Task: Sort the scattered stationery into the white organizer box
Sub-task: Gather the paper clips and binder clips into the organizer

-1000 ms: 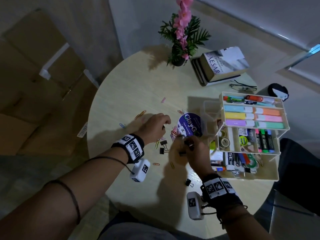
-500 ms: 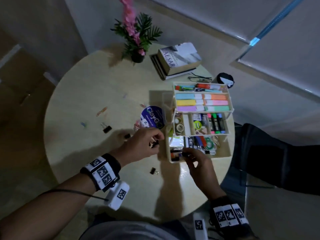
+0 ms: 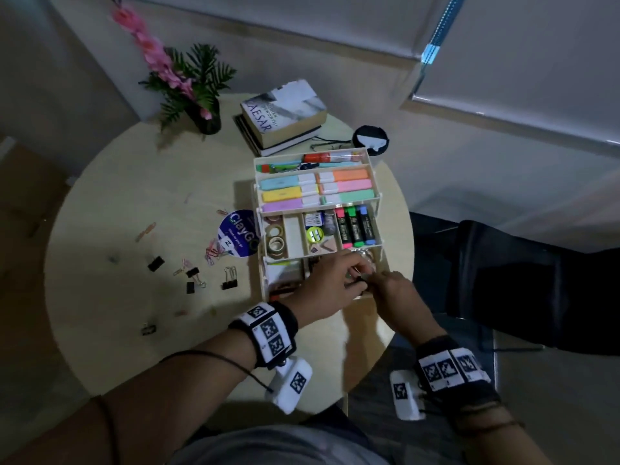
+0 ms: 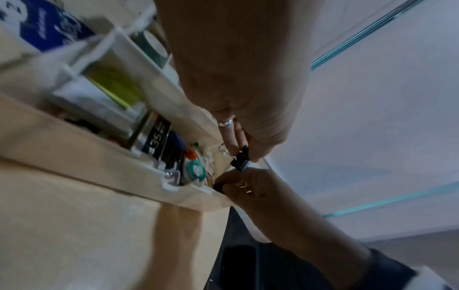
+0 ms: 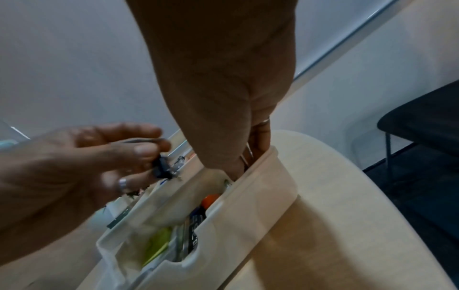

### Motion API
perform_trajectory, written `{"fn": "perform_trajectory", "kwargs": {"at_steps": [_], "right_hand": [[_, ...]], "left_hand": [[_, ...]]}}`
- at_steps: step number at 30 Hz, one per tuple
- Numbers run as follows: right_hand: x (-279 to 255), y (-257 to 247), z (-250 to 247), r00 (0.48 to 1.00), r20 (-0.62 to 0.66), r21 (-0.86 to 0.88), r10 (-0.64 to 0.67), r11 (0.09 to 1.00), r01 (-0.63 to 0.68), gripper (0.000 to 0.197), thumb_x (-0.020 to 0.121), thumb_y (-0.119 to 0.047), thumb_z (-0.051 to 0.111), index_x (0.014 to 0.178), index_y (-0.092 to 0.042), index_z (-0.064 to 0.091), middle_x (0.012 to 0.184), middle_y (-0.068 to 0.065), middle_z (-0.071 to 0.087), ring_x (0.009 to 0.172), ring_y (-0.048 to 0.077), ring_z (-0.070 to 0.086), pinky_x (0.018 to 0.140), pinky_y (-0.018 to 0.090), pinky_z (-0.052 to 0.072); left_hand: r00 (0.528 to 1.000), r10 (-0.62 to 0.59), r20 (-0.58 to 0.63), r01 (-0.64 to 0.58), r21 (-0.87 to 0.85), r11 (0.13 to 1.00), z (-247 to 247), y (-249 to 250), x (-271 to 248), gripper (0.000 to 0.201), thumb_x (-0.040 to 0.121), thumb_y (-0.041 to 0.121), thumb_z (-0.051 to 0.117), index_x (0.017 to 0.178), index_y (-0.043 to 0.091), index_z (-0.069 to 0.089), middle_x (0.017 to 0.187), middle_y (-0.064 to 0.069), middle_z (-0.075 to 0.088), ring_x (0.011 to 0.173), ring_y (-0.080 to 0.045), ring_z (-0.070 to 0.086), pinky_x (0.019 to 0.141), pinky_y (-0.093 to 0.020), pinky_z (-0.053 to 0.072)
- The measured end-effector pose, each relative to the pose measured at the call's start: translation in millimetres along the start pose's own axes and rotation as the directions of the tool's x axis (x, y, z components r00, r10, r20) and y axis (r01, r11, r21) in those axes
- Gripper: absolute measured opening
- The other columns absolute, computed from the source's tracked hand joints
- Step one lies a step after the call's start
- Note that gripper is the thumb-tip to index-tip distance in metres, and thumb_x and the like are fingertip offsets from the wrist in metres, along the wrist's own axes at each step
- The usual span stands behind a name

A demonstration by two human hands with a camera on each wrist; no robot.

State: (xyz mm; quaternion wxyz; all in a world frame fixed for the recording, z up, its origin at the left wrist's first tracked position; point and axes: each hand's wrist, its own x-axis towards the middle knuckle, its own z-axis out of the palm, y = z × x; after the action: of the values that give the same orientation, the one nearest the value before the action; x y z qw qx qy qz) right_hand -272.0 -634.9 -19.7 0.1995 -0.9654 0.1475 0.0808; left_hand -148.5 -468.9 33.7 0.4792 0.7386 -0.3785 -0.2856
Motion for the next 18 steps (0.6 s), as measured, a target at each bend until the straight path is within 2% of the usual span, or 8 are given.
{"fn": "perform_trajectory", "kwargs": {"at_steps": [3, 7, 9, 11, 14, 18], "right_hand": [[-3.4, 5.9, 3.5, 1.000, -0.018, -0.005, -0.023, 1.000, 0.023, 0.033, 0.090, -0.005, 0.060, 0.120, -0.015, 0.071, 0.103, 0.013, 0.068, 0.083, 0.037, 0.061, 0.065, 0.047, 0.054], [-5.5, 8.8, 7.9, 0.999, -0.039, 0.169, 0.001, 0.986, 0.006, 0.025, 0.093, -0.005, 0.054, 0.110, -0.014, 0.070, 0.103, 0.010, 0.066, 0.090, 0.033, 0.057, 0.073, 0.048, 0.052], [-6.8, 9.6, 6.8, 0.996, -0.088, 0.273, 0.021, 0.962, 0.004, 0.022, 0.092, -0.003, 0.058, 0.106, -0.012, 0.071, 0.098, 0.010, 0.065, 0.091, 0.029, 0.057, 0.075, 0.045, 0.050], [-6.7, 9.5, 3.8, 0.992, -0.122, 0.342, 0.045, 0.940, -0.001, 0.023, 0.090, 0.000, 0.063, 0.108, -0.010, 0.072, 0.097, 0.009, 0.065, 0.093, 0.025, 0.058, 0.076, 0.038, 0.047], [-4.6, 7.1, 3.0, 0.985, -0.154, 0.390, 0.078, 0.921, -0.012, 0.021, 0.087, 0.002, 0.065, 0.104, -0.009, 0.069, 0.092, 0.006, 0.060, 0.088, 0.024, 0.058, 0.071, 0.032, 0.041], [2.8, -1.0, 2.2, 0.962, -0.236, 0.405, 0.139, 0.914, -0.033, 0.021, 0.084, 0.006, 0.066, 0.097, -0.011, 0.066, 0.089, 0.001, 0.057, 0.083, 0.021, 0.055, 0.067, 0.027, 0.033]], "left_hand": [[0.998, -0.059, -0.019, 0.060, 0.052, 0.997, 22.5, -2.9, 17.1, 0.022, 0.087, 0.002, 0.076, 0.103, 0.015, 0.070, 0.107, 0.003, 0.064, 0.092, -0.014, 0.064, 0.080, -0.035, 0.061], [0.991, -0.133, 0.007, 0.132, 0.095, 0.987, 37.0, -11.2, 28.2, 0.030, 0.087, -0.009, 0.069, 0.108, 0.013, 0.068, 0.114, -0.002, 0.059, 0.094, -0.015, 0.064, 0.083, -0.030, 0.058], [0.987, -0.148, 0.062, 0.140, 0.117, 0.983, 40.3, -13.6, 29.8, 0.037, 0.086, -0.016, 0.059, 0.111, 0.011, 0.067, 0.118, -0.005, 0.058, 0.095, -0.019, 0.066, 0.082, -0.032, 0.059], [0.980, -0.163, 0.117, 0.147, 0.139, 0.979, 39.8, -13.7, 29.7, 0.043, 0.084, -0.020, 0.052, 0.113, 0.009, 0.066, 0.120, -0.006, 0.057, 0.098, -0.022, 0.068, 0.085, -0.037, 0.059], [0.967, -0.189, 0.174, 0.148, 0.223, 0.964, 32.9, -10.9, 25.9, 0.039, 0.086, -0.014, 0.057, 0.114, 0.012, 0.067, 0.119, -0.003, 0.057, 0.106, -0.022, 0.066, 0.093, -0.036, 0.056], [0.972, -0.142, 0.185, 0.090, 0.264, 0.960, 10.3, -8.9, 7.2, 0.026, 0.092, 0.003, 0.067, 0.114, 0.018, 0.067, 0.116, 0.001, 0.057, 0.104, -0.016, 0.061, 0.093, -0.030, 0.052]]}}
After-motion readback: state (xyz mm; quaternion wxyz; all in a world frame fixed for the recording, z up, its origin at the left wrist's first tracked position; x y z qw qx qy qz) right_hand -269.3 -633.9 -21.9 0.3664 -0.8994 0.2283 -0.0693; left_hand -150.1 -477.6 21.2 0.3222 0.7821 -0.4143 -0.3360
